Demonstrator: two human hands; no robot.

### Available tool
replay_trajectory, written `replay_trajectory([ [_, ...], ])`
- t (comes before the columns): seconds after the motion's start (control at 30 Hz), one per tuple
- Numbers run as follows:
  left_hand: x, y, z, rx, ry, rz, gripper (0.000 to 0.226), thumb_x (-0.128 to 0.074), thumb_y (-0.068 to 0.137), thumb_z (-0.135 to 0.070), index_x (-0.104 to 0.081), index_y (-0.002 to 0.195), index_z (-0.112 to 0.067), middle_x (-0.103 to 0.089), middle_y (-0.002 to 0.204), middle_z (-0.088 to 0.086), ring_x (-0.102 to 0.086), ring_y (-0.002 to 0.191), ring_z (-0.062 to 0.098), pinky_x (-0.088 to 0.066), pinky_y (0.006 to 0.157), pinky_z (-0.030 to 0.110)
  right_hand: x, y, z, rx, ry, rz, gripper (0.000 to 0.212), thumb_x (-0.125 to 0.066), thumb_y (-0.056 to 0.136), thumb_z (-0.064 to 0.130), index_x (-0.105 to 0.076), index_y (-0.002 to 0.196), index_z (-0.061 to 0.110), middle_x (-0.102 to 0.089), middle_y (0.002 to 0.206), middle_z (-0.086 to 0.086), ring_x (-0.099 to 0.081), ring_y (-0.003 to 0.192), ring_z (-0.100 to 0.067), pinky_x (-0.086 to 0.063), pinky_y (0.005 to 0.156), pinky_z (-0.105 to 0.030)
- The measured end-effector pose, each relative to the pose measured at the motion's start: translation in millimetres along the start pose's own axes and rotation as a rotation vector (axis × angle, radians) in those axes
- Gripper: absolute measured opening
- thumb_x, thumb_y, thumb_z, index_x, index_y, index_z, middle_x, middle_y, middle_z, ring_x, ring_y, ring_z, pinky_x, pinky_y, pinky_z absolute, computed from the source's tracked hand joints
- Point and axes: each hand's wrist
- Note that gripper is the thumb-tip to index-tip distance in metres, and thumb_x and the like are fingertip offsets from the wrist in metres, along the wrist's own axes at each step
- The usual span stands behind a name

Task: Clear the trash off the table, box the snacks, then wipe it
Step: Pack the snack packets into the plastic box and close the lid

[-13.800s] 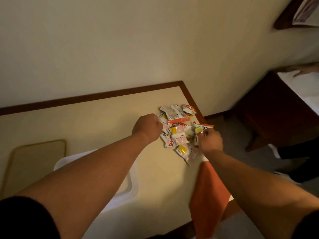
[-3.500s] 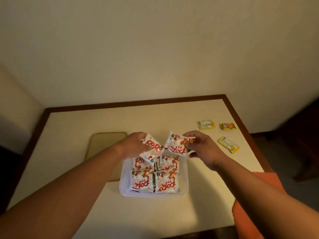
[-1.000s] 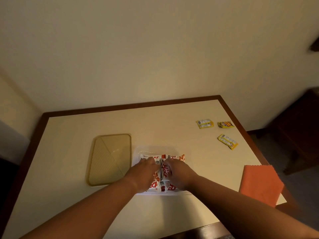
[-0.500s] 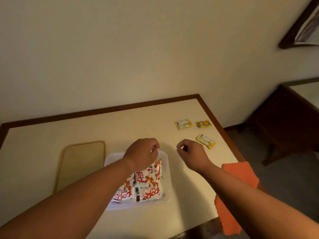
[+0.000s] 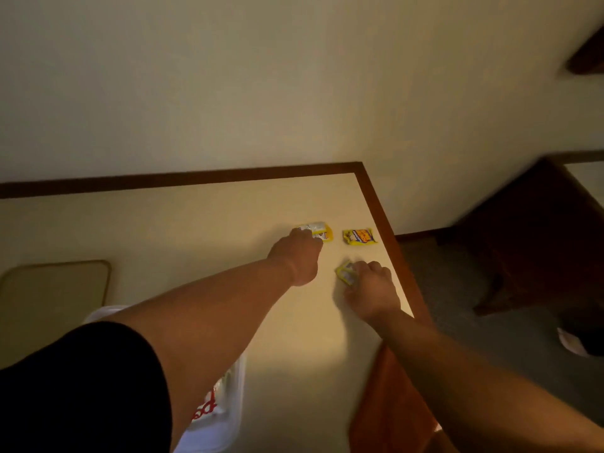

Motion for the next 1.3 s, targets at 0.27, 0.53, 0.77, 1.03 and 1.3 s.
replay_trajectory([
  [0.27,-17,45,-2,0.046,0.074,0.006,0.046,-0.062,0.094,-0.029,-0.044,0.134,-0.015,-0.051,0.133,0.011,-0.049,0.125,0.032,-0.050,0.097,0.045,-7,19,-4,0.055,0.115,-0.016,0.028,-0.059,0.094,0.024,-0.061,0.118,0.009,-0.067,0.110,-0.015,-0.062,0.103,-0.035,-0.049,0.082,-0.039],
  [0.53,7,6,33,0.412,-0.945,-0.065,0.037,-0.056,0.092,-0.008,-0.058,0.126,-0.025,-0.069,0.110,0.013,-0.069,0.089,0.031,-0.059,0.079,0.041,33,-4,28,-0.366,1.379,0.251,0.027,-0.049,0.100,0.004,-0.064,0.116,0.020,-0.076,0.096,-0.009,-0.072,0.076,-0.024,-0.057,0.059,-0.033],
  [0.77,60,-104,81,0.524,-1.541,0.050,0.015,-0.053,0.098,-0.019,-0.065,0.108,-0.019,-0.069,0.096,0.007,-0.065,0.080,0.023,-0.058,0.077,0.041,52,-51,96,-0.255,1.555,0.436,0.016,-0.063,0.098,0.027,-0.070,0.106,0.015,-0.070,0.087,-0.007,-0.065,0.072,-0.020,-0.054,0.067,-0.036],
  [1.03,67,-229,147,0.318,-1.033,0.034,0.014,-0.066,0.097,-0.024,-0.070,0.104,-0.012,-0.073,0.095,0.010,-0.065,0.080,0.018,-0.053,0.071,0.032,39,-127,177,0.123,1.067,0.384,0.013,-0.066,0.100,0.017,-0.069,0.108,0.006,-0.077,0.094,-0.016,-0.068,0.078,-0.021,-0.054,0.077,-0.042],
  [1.3,44,-303,169,0.081,-0.363,0.268,0.013,-0.060,0.093,-0.016,-0.067,0.086,-0.024,-0.064,0.080,-0.007,-0.060,0.079,0.014,-0.047,0.070,0.027,11,-184,219,0.545,0.271,0.388,0.017,-0.060,0.098,0.016,-0.076,0.106,0.017,-0.072,0.105,-0.002,-0.063,0.092,-0.015,-0.050,0.079,-0.031],
])
Point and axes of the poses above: each hand's wrist, its own y-axis towards the middle knuckle, its own x-axis out of the back of the hand, z = x × y
